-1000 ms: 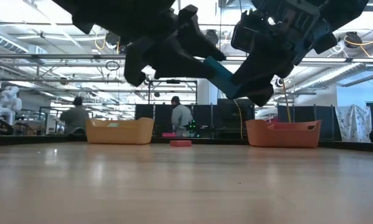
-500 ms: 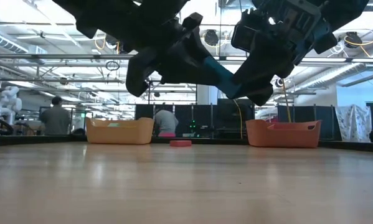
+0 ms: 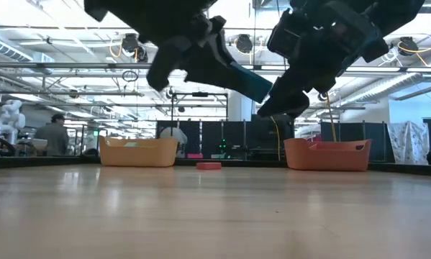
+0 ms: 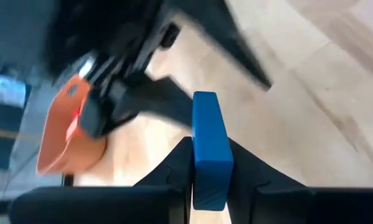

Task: Sort blocks by size
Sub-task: Put the dark blue block into the blue bin

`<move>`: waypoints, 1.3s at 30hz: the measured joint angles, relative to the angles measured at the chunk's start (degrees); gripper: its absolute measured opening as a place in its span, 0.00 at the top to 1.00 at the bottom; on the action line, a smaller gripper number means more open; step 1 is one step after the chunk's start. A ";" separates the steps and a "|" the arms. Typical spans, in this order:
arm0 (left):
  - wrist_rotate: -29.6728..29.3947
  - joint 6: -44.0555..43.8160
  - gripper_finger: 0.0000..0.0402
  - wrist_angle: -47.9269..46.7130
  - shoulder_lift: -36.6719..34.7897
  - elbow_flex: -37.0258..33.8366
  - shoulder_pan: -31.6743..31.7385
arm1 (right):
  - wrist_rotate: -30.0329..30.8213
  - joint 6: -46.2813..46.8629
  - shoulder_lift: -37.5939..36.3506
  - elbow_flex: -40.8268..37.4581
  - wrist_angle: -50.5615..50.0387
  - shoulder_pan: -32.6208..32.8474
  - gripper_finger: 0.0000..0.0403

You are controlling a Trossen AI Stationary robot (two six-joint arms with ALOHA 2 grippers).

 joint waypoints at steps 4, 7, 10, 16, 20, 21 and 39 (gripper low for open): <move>-2.82 -6.70 0.85 -5.68 -3.88 0.24 -0.70 | 1.13 -8.43 -0.25 0.00 -0.96 -0.23 0.44; -4.12 -13.36 0.85 -11.01 -7.94 0.24 -1.79 | 8.11 -12.24 -0.25 0.00 -1.36 -1.18 0.44; -6.28 -21.11 0.85 -17.84 -12.30 0.24 -3.07 | 10.99 -14.76 -0.28 0.00 -1.55 -3.00 0.44; -7.98 -38.42 0.85 -33.65 -21.02 0.24 -6.28 | 10.99 -17.24 -0.28 1.33 -9.29 -9.55 0.44; -7.69 -51.94 0.85 -45.95 -26.77 0.25 -9.09 | 10.97 -20.14 -0.28 4.41 -14.34 -14.03 0.44; -7.09 -55.36 0.85 -48.58 -28.02 0.26 -9.82 | 10.97 -21.48 -0.28 5.09 -14.79 -15.11 0.44; 22.52 -99.23 0.85 -66.11 -34.40 0.24 -30.91 | -3.41 -56.11 26.67 41.95 -36.94 -30.90 0.44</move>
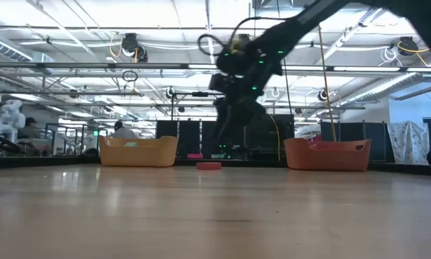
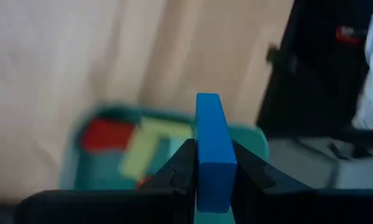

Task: Sort blocks by size
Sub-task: Put the dark blue block into the blue bin, then put the large orange block into the blue bin

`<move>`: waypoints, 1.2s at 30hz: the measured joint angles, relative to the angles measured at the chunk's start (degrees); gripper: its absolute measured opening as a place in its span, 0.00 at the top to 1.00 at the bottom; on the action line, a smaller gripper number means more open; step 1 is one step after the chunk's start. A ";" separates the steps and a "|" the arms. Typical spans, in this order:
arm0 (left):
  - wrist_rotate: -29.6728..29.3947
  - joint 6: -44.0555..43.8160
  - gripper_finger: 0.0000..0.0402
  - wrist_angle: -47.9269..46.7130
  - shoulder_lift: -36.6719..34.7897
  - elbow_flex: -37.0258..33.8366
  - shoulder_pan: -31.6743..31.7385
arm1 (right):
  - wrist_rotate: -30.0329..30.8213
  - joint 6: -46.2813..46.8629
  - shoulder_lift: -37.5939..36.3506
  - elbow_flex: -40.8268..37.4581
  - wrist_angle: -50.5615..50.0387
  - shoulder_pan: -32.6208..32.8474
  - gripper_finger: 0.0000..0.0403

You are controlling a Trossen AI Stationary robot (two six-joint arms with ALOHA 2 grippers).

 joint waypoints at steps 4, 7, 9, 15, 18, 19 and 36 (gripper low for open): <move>4.58 -7.67 0.85 -0.11 2.03 0.00 -4.43 | 0.04 -3.86 6.51 12.16 -8.72 -1.67 0.44; 6.88 -9.01 0.85 -0.54 4.23 0.00 -6.69 | 0.09 -6.53 11.13 19.71 -15.51 -2.72 0.44; 7.42 -9.03 0.85 -0.69 5.95 0.00 -7.50 | 0.21 -8.78 13.89 23.30 -19.01 -3.33 0.44; 10.26 -11.96 0.79 -1.01 11.11 0.00 -7.83 | 3.63 -16.13 19.31 28.22 -26.35 -4.58 0.45; 13.58 -13.16 0.73 -1.30 13.05 0.00 -7.83 | 5.89 -17.60 19.74 28.34 -26.50 -4.62 0.46; 14.12 -13.57 0.73 -1.78 13.64 0.00 -7.83 | 5.98 -17.92 19.74 28.34 -26.44 -4.64 0.47; 2.88 -13.25 0.72 -5.92 15.68 -1.15 -7.12 | 4.87 -23.09 19.74 28.43 -27.23 -6.33 0.53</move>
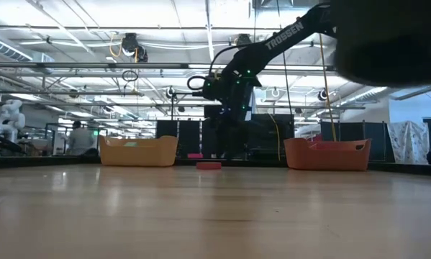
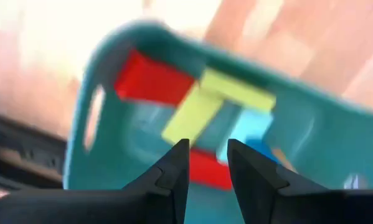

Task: Sort blocks by size
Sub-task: Put the large orange block into the blue bin

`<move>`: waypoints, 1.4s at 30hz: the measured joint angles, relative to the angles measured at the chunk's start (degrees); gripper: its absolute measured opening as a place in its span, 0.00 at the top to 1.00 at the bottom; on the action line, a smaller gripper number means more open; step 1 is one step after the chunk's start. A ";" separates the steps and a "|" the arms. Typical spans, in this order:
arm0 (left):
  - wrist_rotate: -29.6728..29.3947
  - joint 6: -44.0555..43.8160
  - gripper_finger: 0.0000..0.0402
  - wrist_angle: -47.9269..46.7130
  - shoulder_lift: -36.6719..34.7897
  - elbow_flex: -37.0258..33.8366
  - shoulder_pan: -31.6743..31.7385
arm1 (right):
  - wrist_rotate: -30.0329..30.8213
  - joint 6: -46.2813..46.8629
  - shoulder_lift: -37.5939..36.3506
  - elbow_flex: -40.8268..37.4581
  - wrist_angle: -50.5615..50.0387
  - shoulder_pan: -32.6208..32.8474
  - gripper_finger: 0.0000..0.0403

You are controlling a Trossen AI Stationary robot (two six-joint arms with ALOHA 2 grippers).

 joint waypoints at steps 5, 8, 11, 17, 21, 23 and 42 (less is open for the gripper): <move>-5.01 1.65 0.72 -1.32 -0.04 0.57 1.72 | -0.71 -1.79 0.00 0.00 5.88 -0.04 0.53; -7.28 1.48 0.72 -1.92 -0.05 1.22 1.90 | -0.79 -3.17 0.00 0.00 7.82 0.05 0.53; -8.85 1.32 0.72 -1.67 -0.04 1.93 1.78 | -0.95 -3.89 0.00 0.00 7.73 0.81 0.53; -19.39 4.81 0.72 -2.01 -0.05 2.03 0.64 | -1.11 -5.53 0.25 0.00 8.65 1.13 0.52; -22.60 9.46 0.72 -3.69 -0.05 2.03 1.09 | -1.06 -5.55 1.26 0.00 9.06 0.56 0.52; -22.71 12.47 0.72 -4.18 -0.05 2.03 1.81 | -1.24 -5.10 1.76 0.00 8.59 0.30 0.52; -26.68 21.17 0.72 -5.89 -0.05 2.05 9.87 | 0.40 0.31 2.54 -0.02 7.27 -0.15 0.59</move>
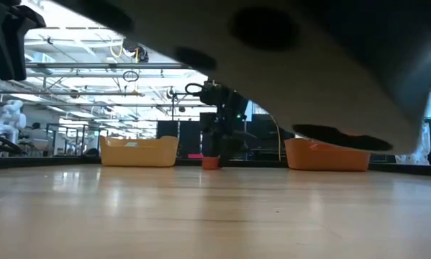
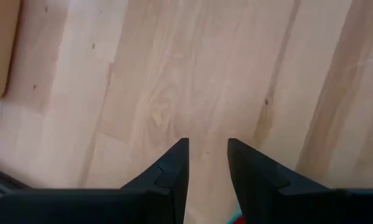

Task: Sort blocks by size
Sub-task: Put the large orange block into the blue bin

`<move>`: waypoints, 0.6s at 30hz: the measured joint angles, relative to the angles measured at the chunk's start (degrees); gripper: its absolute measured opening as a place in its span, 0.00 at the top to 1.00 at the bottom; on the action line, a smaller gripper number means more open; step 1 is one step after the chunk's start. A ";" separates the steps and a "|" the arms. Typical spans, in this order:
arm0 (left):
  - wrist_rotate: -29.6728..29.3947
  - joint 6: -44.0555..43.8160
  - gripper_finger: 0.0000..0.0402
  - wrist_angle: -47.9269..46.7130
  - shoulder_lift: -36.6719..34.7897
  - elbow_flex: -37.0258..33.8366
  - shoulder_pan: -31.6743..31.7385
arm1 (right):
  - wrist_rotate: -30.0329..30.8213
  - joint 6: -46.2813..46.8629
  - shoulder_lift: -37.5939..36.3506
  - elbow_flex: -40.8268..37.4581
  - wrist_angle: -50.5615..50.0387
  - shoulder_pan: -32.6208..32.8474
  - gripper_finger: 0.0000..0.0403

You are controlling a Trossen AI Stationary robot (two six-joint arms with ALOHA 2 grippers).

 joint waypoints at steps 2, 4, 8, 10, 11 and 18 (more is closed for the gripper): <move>0.02 0.11 0.72 -0.06 0.00 0.00 0.63 | 0.23 1.36 0.00 0.00 0.04 0.00 0.60; 0.00 0.10 0.72 -0.19 0.00 0.00 1.29 | 0.37 2.79 0.00 0.00 0.02 0.00 0.61; 0.08 0.09 0.72 -0.25 0.00 0.00 2.09 | 0.44 7.19 -0.01 0.00 0.07 0.02 0.63; 0.51 0.07 0.72 -0.23 0.00 0.00 2.40 | 0.84 9.43 -0.01 0.00 -0.10 0.02 0.64; 0.73 0.08 0.72 -0.23 0.00 0.00 2.57 | 1.01 10.92 -0.02 0.00 -0.35 0.02 0.65; 0.80 0.09 0.72 -0.25 0.00 0.00 2.70 | 1.62 14.50 -0.02 0.00 -1.33 0.13 0.65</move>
